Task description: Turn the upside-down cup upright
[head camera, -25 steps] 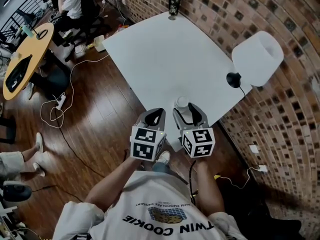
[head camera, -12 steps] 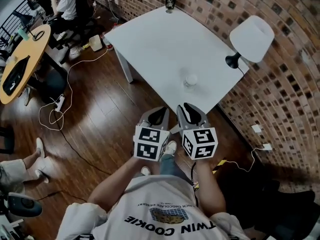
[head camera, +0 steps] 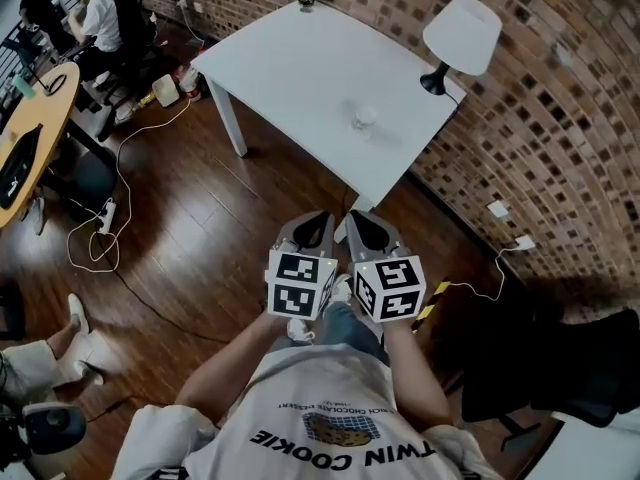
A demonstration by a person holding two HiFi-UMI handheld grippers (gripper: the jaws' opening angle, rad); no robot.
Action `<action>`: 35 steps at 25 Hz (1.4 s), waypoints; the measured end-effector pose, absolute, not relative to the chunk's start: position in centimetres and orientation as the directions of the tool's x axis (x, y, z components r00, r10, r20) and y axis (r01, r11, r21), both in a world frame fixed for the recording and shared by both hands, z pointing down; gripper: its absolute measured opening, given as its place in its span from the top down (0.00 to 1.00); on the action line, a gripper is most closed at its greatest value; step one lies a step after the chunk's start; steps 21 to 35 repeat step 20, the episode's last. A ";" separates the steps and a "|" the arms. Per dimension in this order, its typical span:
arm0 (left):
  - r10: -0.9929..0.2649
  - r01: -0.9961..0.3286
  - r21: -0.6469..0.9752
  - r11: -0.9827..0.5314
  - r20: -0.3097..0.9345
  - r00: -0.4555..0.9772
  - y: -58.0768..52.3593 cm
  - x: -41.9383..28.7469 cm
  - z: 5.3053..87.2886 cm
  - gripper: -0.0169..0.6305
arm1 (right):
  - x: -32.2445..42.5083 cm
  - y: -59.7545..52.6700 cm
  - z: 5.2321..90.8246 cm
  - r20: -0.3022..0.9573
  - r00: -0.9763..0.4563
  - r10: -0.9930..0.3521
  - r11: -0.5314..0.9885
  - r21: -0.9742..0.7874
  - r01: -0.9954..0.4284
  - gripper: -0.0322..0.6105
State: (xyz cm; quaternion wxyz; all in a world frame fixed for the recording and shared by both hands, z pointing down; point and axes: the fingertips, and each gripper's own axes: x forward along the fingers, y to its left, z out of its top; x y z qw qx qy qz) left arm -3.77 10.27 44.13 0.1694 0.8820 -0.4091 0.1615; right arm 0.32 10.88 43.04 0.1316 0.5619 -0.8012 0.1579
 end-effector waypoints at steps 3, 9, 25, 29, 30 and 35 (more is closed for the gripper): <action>-0.654 -0.760 0.169 -0.628 0.415 0.633 12.0 -3.1 43.9 0.97 | 0.9 12.6 42.8 0.386 -0.312 -0.868 0.290 -0.116 -0.950 0.95; -0.641 -0.743 0.170 -0.647 0.407 0.651 14.6 -1.3 43.2 0.97 | 1.8 15.2 42.1 0.379 -0.304 -0.874 0.274 -0.130 -0.953 0.95; -0.640 -0.747 0.171 -0.642 0.417 0.645 19.6 4.6 43.1 0.97 | 7.3 20.2 42.1 0.372 -0.331 -0.867 0.284 -0.177 -0.942 0.95; -0.640 -0.747 0.171 -0.642 0.417 0.645 19.6 4.6 43.1 0.97 | 7.3 20.2 42.1 0.372 -0.331 -0.867 0.284 -0.177 -0.942 0.95; -0.640 -0.747 0.171 -0.642 0.417 0.645 19.6 4.6 43.1 0.97 | 7.3 20.2 42.1 0.372 -0.331 -0.867 0.284 -0.177 -0.942 0.95; -0.640 -0.747 0.171 -0.642 0.417 0.645 19.6 4.6 43.1 0.97 | 7.3 20.2 42.1 0.372 -0.331 -0.867 0.284 -0.177 -0.942 0.95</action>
